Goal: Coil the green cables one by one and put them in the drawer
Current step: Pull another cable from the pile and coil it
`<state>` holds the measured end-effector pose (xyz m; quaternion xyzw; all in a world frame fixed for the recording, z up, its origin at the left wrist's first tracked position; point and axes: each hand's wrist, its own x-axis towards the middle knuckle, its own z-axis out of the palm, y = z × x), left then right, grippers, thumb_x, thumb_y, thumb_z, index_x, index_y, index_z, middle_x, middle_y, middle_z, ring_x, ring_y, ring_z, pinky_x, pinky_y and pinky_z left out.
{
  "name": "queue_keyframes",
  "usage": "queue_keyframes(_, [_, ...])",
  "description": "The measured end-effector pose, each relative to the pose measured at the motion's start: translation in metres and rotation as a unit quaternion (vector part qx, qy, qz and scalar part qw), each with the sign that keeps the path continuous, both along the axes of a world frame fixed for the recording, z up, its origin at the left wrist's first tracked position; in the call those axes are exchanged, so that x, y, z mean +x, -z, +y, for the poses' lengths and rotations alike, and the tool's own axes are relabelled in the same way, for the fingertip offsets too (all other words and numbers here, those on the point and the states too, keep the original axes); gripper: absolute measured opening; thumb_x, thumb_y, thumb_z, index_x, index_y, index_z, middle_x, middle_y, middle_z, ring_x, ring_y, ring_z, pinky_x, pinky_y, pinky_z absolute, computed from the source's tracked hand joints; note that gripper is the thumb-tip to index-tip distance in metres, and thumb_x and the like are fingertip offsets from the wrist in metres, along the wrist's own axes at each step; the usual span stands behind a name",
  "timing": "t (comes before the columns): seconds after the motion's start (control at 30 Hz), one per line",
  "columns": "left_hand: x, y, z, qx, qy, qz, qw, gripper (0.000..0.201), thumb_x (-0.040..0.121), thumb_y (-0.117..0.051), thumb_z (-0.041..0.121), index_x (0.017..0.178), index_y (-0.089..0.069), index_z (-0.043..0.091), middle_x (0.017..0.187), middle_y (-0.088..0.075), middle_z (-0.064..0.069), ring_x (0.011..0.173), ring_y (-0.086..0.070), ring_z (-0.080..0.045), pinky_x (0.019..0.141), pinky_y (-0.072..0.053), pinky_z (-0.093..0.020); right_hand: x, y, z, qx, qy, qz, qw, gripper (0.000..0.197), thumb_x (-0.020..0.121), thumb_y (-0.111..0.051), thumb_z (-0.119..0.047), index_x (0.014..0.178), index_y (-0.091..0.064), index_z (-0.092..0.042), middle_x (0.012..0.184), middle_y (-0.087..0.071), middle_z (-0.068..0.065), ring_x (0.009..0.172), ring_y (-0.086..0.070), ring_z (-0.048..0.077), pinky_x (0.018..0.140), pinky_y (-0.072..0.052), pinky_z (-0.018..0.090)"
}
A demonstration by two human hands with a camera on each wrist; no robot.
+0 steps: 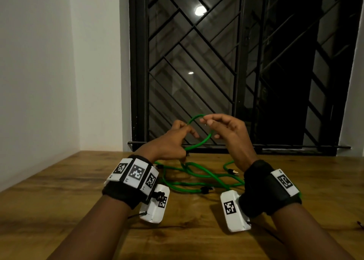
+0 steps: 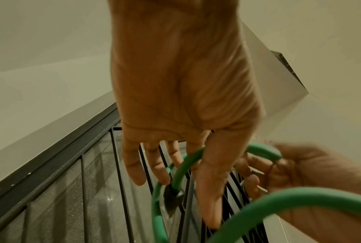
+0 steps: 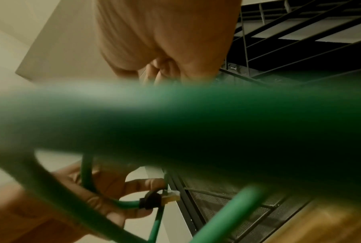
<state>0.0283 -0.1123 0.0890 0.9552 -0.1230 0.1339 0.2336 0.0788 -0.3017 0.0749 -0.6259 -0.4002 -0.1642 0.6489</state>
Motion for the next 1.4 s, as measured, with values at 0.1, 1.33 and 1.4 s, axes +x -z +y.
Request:
queue_keyframes(0.1, [-0.006, -0.006, 0.004, -0.011, 0.004, 0.033, 0.999, 0.075, 0.071, -0.080, -0.003, 0.132, -0.051, 0.031, 0.134, -0.025, 0.002, 0.128, -0.037, -0.022, 0.109, -0.044, -0.040, 0.005, -0.002, -0.001, 0.056, 0.012, 0.007, 0.998, 0.014, 0.094, -0.064, -0.004, 0.091, -0.072, -0.015, 0.096, -0.079, 0.002, 0.086, -0.072, 0.007, 0.069, -0.051, 0.017])
queue_keyframes(1.33, [-0.003, -0.010, -0.014, -0.400, 0.055, -0.337, 0.850, 0.029, 0.082, -0.073, -0.007, 0.084, -0.051, 0.012, 0.089, -0.072, -0.013, 0.089, -0.074, -0.017, 0.065, -0.060, -0.029, 0.010, 0.005, 0.002, -0.378, 0.101, -0.056, 0.919, 0.016, 0.084, -0.070, -0.027, 0.093, -0.079, -0.036, 0.086, -0.076, -0.007, 0.079, -0.068, 0.008, 0.082, -0.057, 0.038])
queue_keyframes(1.4, [-0.003, -0.009, -0.017, -0.405, 0.063, -0.340, 0.846, 0.027, 0.082, -0.074, -0.005, 0.085, -0.051, 0.010, 0.090, -0.071, -0.016, 0.091, -0.074, -0.017, 0.066, -0.060, -0.029, 0.006, 0.007, 0.004, -0.378, 0.057, -0.049, 0.923, 0.014, 0.083, -0.077, -0.038, 0.072, -0.077, -0.030, 0.072, -0.071, -0.010, 0.064, -0.059, 0.006, 0.069, -0.051, 0.035])
